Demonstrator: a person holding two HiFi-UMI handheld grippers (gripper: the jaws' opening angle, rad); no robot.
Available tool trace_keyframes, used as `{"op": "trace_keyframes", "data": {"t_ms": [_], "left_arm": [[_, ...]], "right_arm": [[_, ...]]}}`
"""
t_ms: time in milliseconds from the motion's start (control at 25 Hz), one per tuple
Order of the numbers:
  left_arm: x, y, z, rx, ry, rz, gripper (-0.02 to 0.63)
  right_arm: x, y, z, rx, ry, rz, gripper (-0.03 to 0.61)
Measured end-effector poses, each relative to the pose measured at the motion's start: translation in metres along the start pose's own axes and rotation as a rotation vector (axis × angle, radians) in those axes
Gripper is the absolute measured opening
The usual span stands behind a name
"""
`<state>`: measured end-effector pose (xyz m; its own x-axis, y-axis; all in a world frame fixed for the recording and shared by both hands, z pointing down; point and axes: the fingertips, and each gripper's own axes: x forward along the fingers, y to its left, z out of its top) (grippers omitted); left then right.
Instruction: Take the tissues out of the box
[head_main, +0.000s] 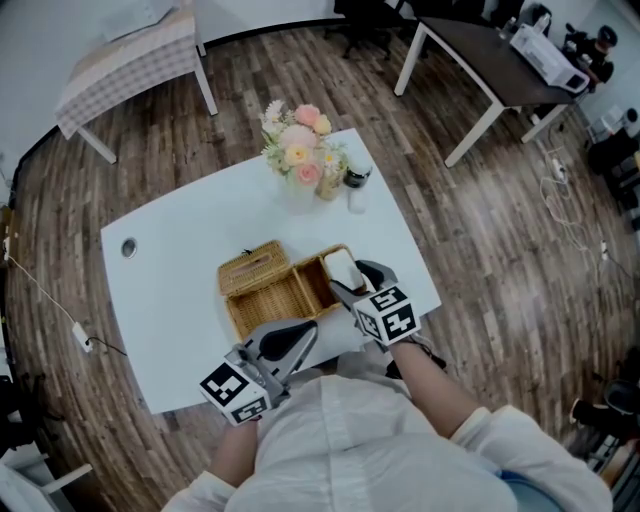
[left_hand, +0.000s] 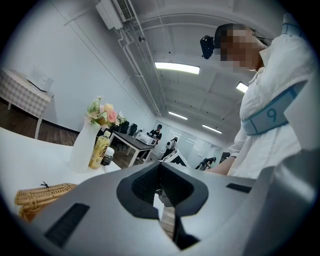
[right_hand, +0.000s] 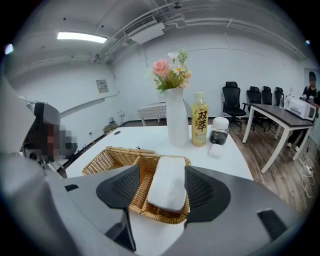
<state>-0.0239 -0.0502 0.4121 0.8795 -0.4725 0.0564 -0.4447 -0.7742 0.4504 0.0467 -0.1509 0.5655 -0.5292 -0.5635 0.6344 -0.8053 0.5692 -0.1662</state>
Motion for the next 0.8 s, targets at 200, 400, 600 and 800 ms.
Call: {"op": "trace_keyframes", "data": {"t_ms": [200,400,600,800], "left_arm": [[-0.002,0.0,0.0,0.0,0.0,0.002,0.002],[-0.004,0.0,-0.001,-0.001,-0.001,0.004,0.002],[-0.005,0.001,-0.002,-0.004,0.003,0.003,0.002],[-0.006,0.001,-0.003,-0.006,0.006,0.001,0.002]], "right_arm": [[0.005,-0.002,-0.006,-0.01,0.027,-0.022,0.281],[0.01,-0.006,-0.012,-0.018,0.047,-0.054,0.281],[0.014,-0.009,-0.019,-0.024,0.08,-0.077,0.281],[0.019,-0.009,-0.021,-0.03,0.102,-0.092,0.281]]}}
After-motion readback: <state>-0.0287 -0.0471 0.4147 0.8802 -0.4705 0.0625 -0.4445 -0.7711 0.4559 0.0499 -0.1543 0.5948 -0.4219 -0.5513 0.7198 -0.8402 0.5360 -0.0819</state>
